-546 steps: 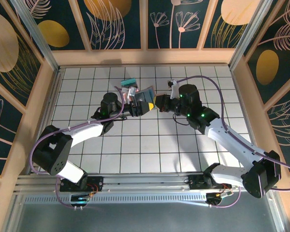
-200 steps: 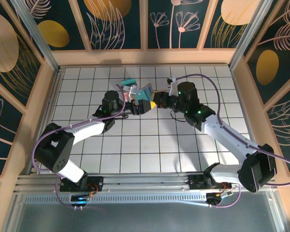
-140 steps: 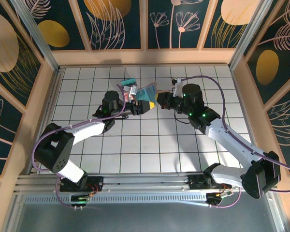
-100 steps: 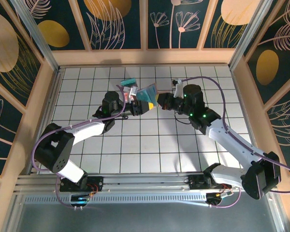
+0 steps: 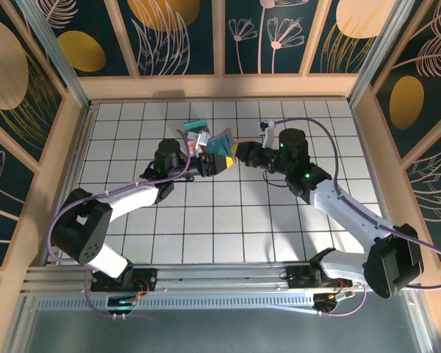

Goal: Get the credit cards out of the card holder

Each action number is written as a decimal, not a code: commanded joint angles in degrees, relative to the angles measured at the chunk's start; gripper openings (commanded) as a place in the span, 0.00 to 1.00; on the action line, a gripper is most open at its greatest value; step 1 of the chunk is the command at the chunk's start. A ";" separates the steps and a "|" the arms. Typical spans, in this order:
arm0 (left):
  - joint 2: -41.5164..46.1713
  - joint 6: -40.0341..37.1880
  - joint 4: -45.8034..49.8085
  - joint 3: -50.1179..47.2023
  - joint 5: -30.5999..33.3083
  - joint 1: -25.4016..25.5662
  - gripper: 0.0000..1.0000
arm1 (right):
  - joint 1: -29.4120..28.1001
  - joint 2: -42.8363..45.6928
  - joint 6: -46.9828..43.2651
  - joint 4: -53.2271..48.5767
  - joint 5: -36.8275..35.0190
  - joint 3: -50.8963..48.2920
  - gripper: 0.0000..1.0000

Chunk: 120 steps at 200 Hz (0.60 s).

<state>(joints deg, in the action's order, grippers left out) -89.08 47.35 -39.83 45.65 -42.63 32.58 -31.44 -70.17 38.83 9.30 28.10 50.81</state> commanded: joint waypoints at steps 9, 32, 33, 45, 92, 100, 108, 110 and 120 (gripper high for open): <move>1.53 -1.04 -1.29 0.46 -2.06 0.54 0.51 | -0.27 0.17 1.29 5.47 2.94 -0.28 0.01; 1.80 -1.01 -1.47 -0.02 -2.07 0.54 0.57 | -0.26 1.29 0.75 4.56 1.90 -0.42 0.00; 1.76 -1.02 -1.47 -0.03 -2.04 0.55 0.58 | -0.23 1.32 0.69 4.49 1.80 -0.39 0.00; 1.89 -1.03 -1.71 -0.12 -2.11 0.52 0.67 | -0.20 1.85 0.18 3.23 0.58 -0.33 0.00; 2.81 -0.79 -4.17 -0.35 -4.21 0.51 0.93 | -0.29 3.16 -1.05 0.68 -2.67 -0.68 0.00; 3.01 -0.71 -4.29 -0.38 -4.20 0.53 0.97 | -0.25 3.22 -1.12 0.50 -2.91 -0.76 0.00; 3.11 -0.68 -4.37 -0.23 -4.10 0.55 0.98 | -0.23 3.25 -1.21 0.46 -2.96 -0.76 0.00; 3.12 -0.60 -4.37 -0.24 -4.10 0.51 0.99 | -0.21 3.28 -1.25 0.46 -2.96 -0.72 0.00; 3.12 -0.26 -4.61 -0.13 -4.05 0.49 0.99 | -0.25 3.17 -1.21 0.42 -2.92 -0.69 0.00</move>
<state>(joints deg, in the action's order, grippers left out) -87.61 46.98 -40.58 45.52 -44.64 32.69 -31.44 -68.60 38.92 9.13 26.00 50.72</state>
